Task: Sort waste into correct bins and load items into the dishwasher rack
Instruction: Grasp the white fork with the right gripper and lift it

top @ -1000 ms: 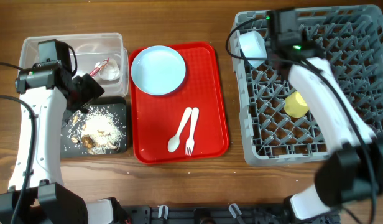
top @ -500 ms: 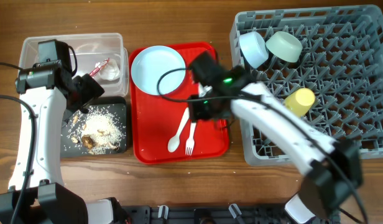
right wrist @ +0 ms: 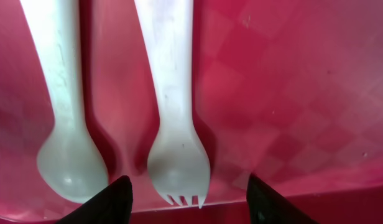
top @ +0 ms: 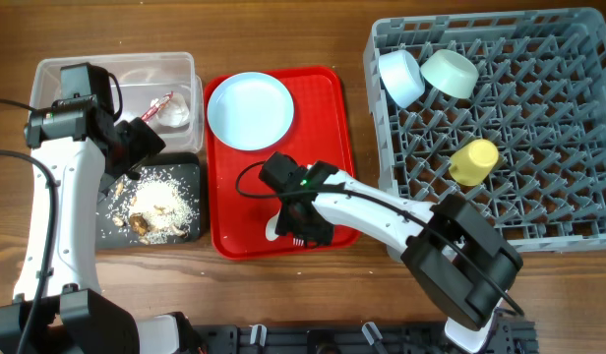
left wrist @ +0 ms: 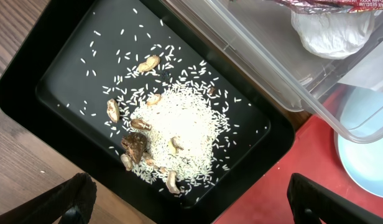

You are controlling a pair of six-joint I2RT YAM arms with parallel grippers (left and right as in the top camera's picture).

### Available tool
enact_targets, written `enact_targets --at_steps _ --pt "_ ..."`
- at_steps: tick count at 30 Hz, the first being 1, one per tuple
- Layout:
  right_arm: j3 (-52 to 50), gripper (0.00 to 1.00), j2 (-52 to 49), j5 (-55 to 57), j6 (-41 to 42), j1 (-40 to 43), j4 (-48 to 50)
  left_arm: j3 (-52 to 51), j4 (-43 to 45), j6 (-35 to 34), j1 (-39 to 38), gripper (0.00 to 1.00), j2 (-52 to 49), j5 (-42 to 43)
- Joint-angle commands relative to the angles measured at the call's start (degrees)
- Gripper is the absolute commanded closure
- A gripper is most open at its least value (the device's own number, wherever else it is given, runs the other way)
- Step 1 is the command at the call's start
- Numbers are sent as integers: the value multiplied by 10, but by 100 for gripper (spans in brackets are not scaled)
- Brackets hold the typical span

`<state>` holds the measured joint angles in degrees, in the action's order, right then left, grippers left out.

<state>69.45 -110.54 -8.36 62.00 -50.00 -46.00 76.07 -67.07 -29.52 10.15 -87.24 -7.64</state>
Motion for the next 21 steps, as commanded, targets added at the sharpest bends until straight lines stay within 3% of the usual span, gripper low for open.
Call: enact_targets --at_steps 1,5,14,18,21 --pt "-6 43 -6 49 -18 0 26 1 0 -10 2 0 9 -3" --pt "-7 50 -6 29 -67 0 44 1 0 -10 2 0 9 -3" --pt "-8 64 -6 39 -29 0 9 1 0 -10 2 0 9 -3" --pt "-9 77 -6 40 -26 0 10 1 0 -10 2 0 9 -3" --pt "-9 78 -6 40 -27 0 9 1 0 -10 2 0 9 -3"
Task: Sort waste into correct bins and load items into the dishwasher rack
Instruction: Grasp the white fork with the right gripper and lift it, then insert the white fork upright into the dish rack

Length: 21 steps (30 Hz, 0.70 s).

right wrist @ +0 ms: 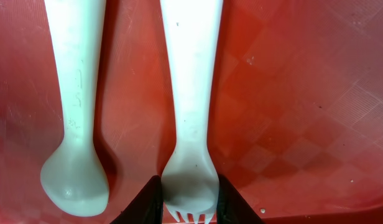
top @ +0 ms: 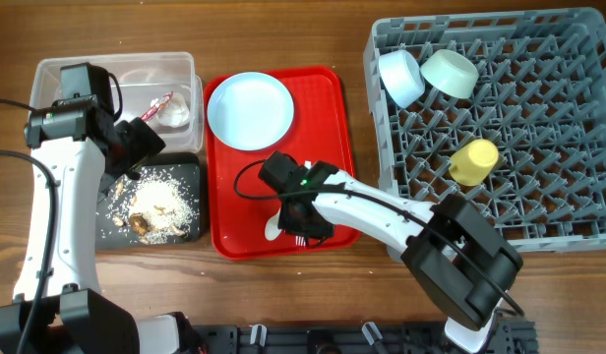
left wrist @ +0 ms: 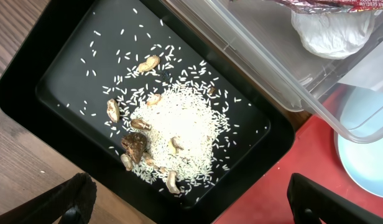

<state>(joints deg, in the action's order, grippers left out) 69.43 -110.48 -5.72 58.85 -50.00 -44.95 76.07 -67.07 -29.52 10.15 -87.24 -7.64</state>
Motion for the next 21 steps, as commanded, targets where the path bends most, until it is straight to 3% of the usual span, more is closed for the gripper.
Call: enact_targets --at_steps 1,7,12,16,21 --pt "-8 79 -7 14 5 0 -1 1 0 -10 2 0 9 -3" --pt "5 79 16 21 -38 9 -10 1 0 -10 2 0 9 -3" --pt "8 82 138 59 -175 66 -53 1 0 -10 2 0 9 -3" --pt "7 82 257 109 -310 162 -112 1 0 -10 2 0 9 -3" --pt "-2 81 251 109 -439 283 -147 1 0 -10 2 0 9 -3"
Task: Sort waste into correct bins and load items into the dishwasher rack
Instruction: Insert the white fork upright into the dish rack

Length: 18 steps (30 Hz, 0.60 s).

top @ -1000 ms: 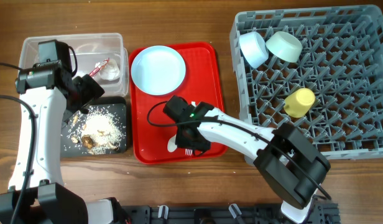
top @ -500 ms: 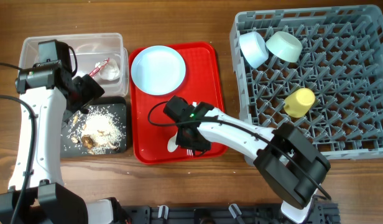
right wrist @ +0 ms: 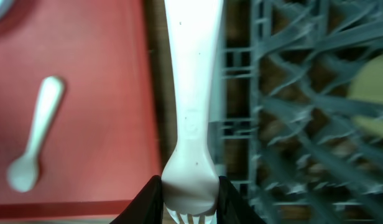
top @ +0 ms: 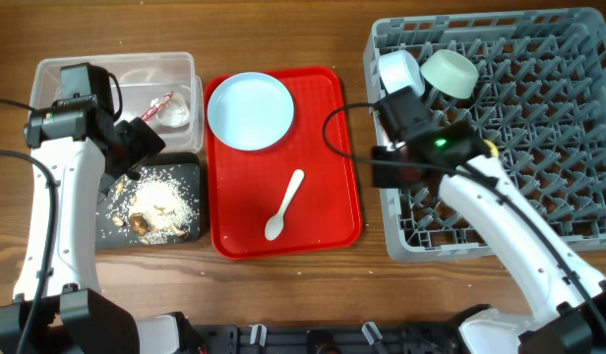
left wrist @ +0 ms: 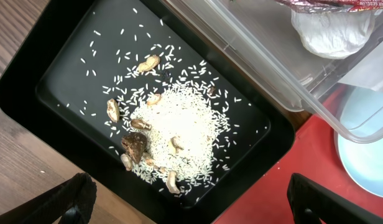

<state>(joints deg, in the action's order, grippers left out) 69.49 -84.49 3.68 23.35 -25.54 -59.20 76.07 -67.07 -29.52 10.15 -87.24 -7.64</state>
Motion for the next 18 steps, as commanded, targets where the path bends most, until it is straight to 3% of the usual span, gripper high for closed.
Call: enact_targets --at_steps 1,6,7,9,18 --pt "-11 81 -16 20 -85 61 -4 1 0 -10 2 0 9 -3" --pt "-25 79 -53 23 -129 78 9 1 0 -10 2 0 9 -3" --pt "-25 62 -62 23 -129 78 14 1 0 -10 2 0 9 -3" --pt "-25 48 -75 23 -129 78 16 1 0 -10 2 0 9 -3" --pt "2 39 -66 24 -127 78 4 1 0 -10 2 0 9 -3"
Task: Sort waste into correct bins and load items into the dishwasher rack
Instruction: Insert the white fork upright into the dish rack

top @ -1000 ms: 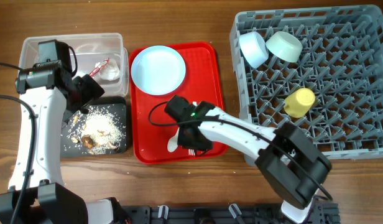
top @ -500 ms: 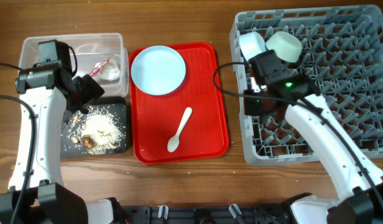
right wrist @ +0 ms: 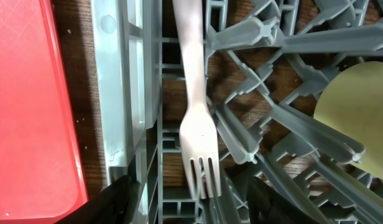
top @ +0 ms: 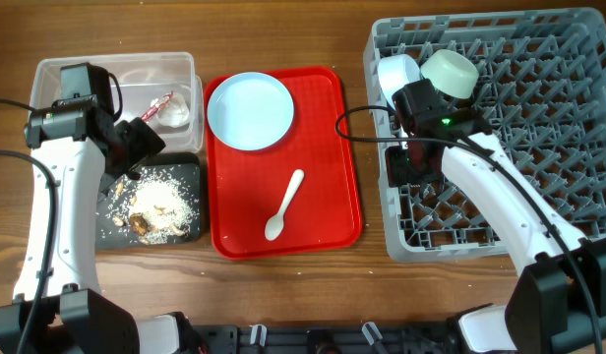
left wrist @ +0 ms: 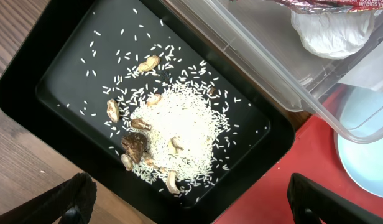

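Note:
A white fork (right wrist: 198, 124) lies among the grey dishwasher rack's (top: 569, 231) tines near its left edge. My right gripper (right wrist: 194, 208) hangs open just over the fork, its fingers (right wrist: 120, 199) apart on either side of the prongs. In the overhead view the right gripper (top: 408, 165) is over the rack's left side. A white spoon (top: 285, 204) and a white plate (top: 250, 110) rest on the red tray (top: 333, 221). My left gripper (left wrist: 191, 214) stands open and empty above the black tray (left wrist: 67, 56) of rice and scraps.
A clear bin (top: 57, 74) at the back left holds a crumpled wrapper (top: 171, 108). In the rack lean a white bowl (top: 397, 74) and a green bowl (top: 451, 71); a yellow cup (right wrist: 359, 106) sits right of the fork.
My right gripper was shut on the fork by the rack's left edge. Now it is open and the fork lies in the rack. The left arm has not moved.
My right gripper stood open around the fork on the red tray, beside the spoon. Then it was shut on the fork there. After that it held the fork at the rack's left edge, and now the fork lies released in the rack. The left arm stayed still.

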You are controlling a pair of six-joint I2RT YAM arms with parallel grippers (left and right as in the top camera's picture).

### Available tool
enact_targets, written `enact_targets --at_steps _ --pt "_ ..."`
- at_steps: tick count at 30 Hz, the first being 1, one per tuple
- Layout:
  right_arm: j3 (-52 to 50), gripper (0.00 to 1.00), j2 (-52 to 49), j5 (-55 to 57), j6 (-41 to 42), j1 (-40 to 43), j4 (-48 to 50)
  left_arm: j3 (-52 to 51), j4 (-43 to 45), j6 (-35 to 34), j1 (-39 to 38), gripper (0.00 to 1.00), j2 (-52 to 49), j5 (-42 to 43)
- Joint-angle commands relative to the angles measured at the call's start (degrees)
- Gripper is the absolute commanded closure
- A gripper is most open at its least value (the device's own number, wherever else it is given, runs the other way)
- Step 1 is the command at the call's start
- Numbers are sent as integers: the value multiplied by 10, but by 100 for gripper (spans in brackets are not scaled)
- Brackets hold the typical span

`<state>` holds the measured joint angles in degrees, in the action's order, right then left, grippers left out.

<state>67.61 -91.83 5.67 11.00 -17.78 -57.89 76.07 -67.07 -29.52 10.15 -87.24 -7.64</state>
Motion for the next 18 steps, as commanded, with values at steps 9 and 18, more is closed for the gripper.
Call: enact_targets --at_steps 9,18 --pt "110 35 11 -213 71 -87 87 1 2 -10 2 0 9 -3" --pt "109 34 -173 -51 381 -320 114 1 2 -10 2 0 9 -3"
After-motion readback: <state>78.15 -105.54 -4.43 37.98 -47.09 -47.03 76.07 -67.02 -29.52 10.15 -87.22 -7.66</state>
